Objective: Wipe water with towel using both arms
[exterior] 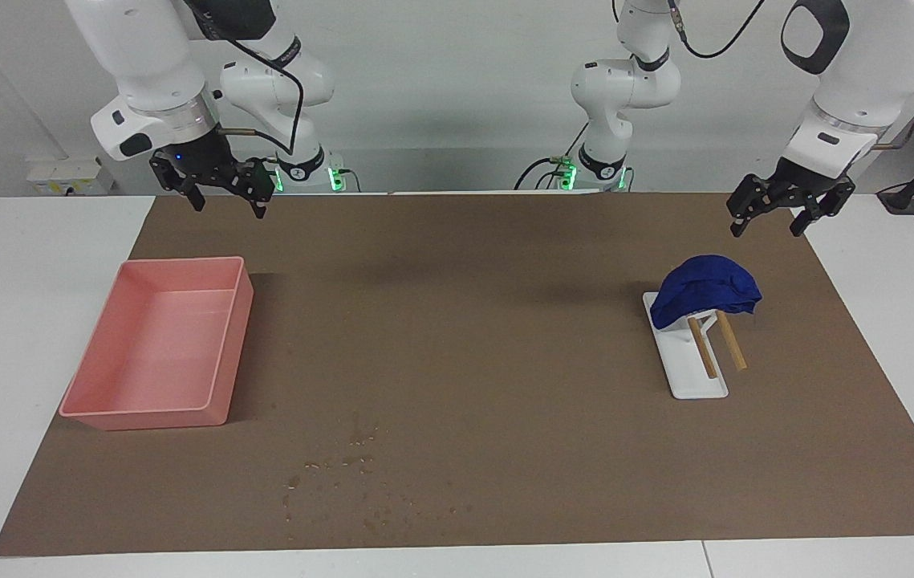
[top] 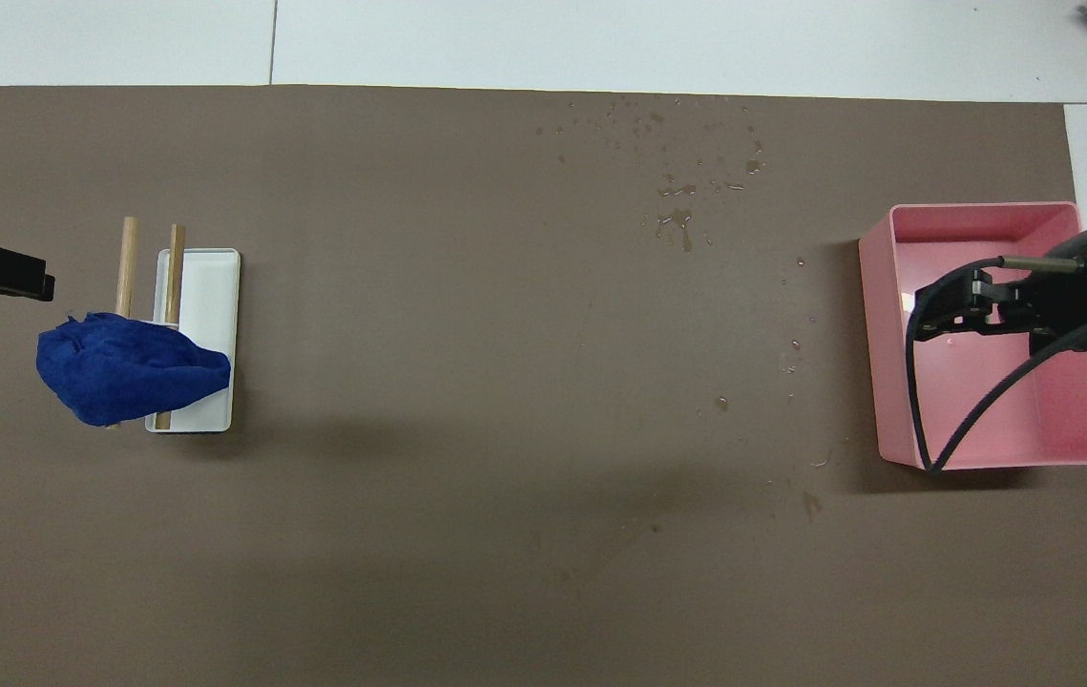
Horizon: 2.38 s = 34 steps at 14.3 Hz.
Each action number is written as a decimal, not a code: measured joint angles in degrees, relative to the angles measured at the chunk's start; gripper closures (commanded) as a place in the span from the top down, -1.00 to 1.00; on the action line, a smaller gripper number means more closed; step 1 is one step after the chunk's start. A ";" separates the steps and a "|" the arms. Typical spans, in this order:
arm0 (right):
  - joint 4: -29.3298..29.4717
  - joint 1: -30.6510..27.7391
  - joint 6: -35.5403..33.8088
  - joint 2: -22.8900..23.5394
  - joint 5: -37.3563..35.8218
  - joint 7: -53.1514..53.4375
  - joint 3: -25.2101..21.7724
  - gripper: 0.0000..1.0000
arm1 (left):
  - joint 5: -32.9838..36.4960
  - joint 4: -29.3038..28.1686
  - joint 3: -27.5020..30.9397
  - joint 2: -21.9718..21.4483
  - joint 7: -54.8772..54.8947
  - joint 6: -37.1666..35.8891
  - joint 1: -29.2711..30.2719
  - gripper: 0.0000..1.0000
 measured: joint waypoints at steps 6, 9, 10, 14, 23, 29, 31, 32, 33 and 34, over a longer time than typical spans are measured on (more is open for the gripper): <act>0.00 0.00 0.00 0.00 0.00 0.00 0.00 1.00 | 0.00 0.00 0.07 -0.03 0.00 0.00 0.01 1.00; 0.00 0.00 0.00 0.00 0.00 0.00 0.00 1.00 | 0.00 -0.37 0.51 -0.19 0.00 0.08 0.16 1.00; 0.00 0.00 0.00 0.00 0.00 0.00 0.00 1.00 | 0.00 -0.88 0.71 -0.42 -0.05 0.31 0.23 1.00; 0.00 0.00 0.00 0.00 0.00 0.00 0.00 1.00 | 0.00 -7.46 1.18 -3.00 -8.73 5.08 0.44 1.00; 0.00 0.00 0.00 0.00 0.00 0.00 0.00 1.00 | 0.00 -25.84 1.28 -7.57 -29.40 19.42 3.90 1.00; 0.00 0.00 0.00 0.00 0.00 0.00 0.00 1.00 | 0.01 -34.14 0.80 -6.81 -51.09 30.95 3.87 1.00; 0.00 0.00 0.00 0.00 0.00 0.00 0.00 1.00 | 0.01 -35.51 0.67 -6.50 -52.34 32.30 3.84 0.74; 0.00 0.00 0.00 0.00 0.00 0.00 0.00 1.00 | 0.00 -35.79 0.65 -6.41 -52.49 32.59 3.84 0.16; 0.00 0.00 0.00 0.00 0.00 0.00 0.00 1.00 | 0.00 -35.90 0.64 -6.30 -52.57 32.79 3.84 -0.40; 0.00 0.00 0.00 0.00 0.00 0.00 0.00 1.00 | 0.00 -35.91 0.63 -6.22 -52.58 33.08 3.83 -0.87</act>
